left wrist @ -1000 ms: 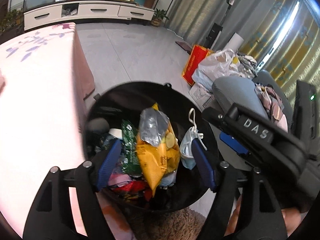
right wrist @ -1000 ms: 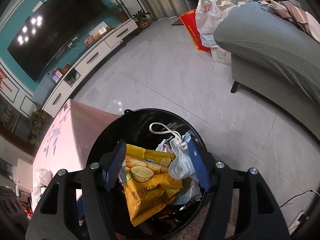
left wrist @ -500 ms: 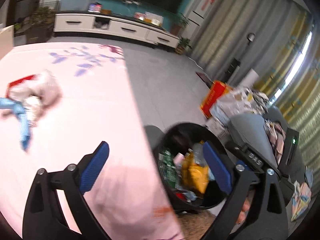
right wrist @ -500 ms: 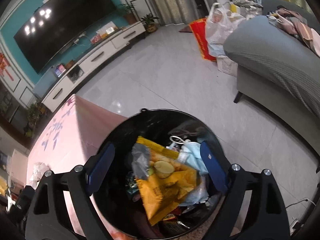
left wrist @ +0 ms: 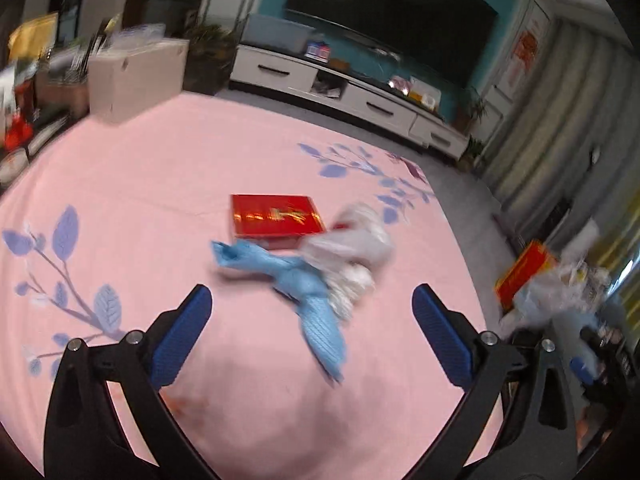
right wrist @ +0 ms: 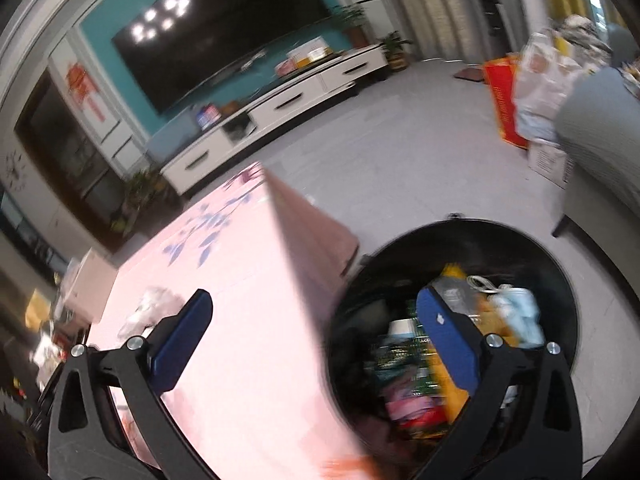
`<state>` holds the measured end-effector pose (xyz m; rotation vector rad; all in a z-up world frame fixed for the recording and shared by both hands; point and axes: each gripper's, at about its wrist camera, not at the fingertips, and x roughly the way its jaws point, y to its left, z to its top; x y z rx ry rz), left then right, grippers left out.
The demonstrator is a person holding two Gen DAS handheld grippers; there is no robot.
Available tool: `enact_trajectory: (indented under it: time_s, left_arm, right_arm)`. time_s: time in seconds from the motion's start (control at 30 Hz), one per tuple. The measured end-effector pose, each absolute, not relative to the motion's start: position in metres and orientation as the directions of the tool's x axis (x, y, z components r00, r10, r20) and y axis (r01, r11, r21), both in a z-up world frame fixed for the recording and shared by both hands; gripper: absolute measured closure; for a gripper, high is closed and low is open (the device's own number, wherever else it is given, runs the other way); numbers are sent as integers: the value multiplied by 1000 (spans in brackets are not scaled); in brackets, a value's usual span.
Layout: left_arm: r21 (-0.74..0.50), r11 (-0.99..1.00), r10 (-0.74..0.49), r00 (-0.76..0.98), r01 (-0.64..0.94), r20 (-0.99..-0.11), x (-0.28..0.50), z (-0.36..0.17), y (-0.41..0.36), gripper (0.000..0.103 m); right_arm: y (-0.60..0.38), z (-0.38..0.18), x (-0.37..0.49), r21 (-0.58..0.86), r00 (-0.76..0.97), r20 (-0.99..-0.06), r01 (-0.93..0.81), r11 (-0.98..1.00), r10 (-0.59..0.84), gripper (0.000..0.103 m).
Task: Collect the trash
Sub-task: 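Move both tools back to the table toward the blue cloth and white bag, then grasp the blue cloth with the left tool while the right tool grasps the white plastic bag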
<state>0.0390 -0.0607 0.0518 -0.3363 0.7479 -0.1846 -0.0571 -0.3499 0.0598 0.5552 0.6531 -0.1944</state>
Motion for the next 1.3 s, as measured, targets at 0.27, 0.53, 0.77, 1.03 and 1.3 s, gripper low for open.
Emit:
enact_trajectory:
  time_s: [0.27,0.53,0.77,1.03,1.3]
  left_arm:
    - [-450,891,-372,670,63,-643,69,28,-55,4]
    - [-523,851,-439,598,38,-670,82,5,-47,27]
    - [-530,845,-480,543,75,-689,85,-5,-56,46]
    - [-513,853,-479,530,94,-700,82,-8,-61,52]
    - [-492,863,-469,534,111,-703,71,1,-58,68]
  right_arm:
    - [-239,55,79,474,655,-691,88,876,308,3]
    - [-165,3,169,349,465,-840,72,934,278,31]
    - [-174,-10,152,427,411,-827,15,904,384,69]
    - [-175,-9,142,540,332,-786,-45,841,522,72]
    - [-175,2,126,582,338,-750,-71,810,568,72]
